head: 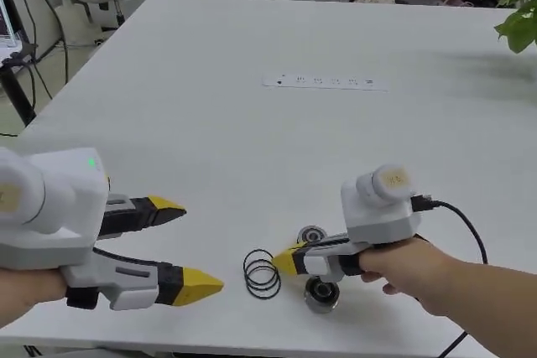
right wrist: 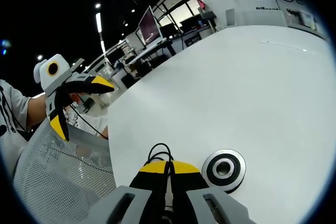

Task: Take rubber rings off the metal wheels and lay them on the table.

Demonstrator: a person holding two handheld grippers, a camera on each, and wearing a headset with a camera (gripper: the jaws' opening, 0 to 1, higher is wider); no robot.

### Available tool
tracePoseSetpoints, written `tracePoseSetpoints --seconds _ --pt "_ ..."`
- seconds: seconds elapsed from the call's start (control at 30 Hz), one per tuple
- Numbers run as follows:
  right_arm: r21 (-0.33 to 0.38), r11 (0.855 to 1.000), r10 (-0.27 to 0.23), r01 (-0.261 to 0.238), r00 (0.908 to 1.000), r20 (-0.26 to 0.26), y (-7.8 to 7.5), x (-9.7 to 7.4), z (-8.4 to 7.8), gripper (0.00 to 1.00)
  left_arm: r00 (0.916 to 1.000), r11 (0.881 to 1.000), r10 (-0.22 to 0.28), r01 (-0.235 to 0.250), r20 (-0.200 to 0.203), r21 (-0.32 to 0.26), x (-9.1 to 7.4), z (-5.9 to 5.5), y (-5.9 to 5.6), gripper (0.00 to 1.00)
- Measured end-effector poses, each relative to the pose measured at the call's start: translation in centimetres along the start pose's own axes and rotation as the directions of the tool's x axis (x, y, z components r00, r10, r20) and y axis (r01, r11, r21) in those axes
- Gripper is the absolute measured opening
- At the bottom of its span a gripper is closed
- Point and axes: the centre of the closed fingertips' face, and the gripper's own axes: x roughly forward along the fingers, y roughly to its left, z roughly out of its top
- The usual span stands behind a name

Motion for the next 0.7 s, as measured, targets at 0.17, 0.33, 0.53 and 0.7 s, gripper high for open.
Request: tracePoseSetpoints --seconds 0.17,0.33,0.53,0.7 --pt "0.005 1.000 -0.003 0.003 1.0000 0.009 -0.08 0.03 0.17 0.00 1.0000 1.000 0.001 -0.001 -0.001 -0.003 -0.01 -0.08 -0.05 0.63" --pt "0.000 1.000 -0.005 0.005 1.0000 0.007 -0.06 0.10 0.07 0.00 1.0000 1.000 0.001 -0.001 -0.003 -0.006 -0.02 -0.25 -0.09 0.63" --pt "-0.007 1.000 -0.014 0.014 0.9999 0.010 -0.20 0.18 0.10 0.00 1.0000 1.000 0.005 -0.005 -0.005 -0.010 -0.14 -0.41 0.00 0.63" --pt "-0.012 1.000 -0.023 0.023 0.9996 0.016 -0.44 0.15 0.21 0.00 1.0000 1.000 0.008 -0.008 -0.006 -0.010 -0.25 -0.46 0.06 0.63"
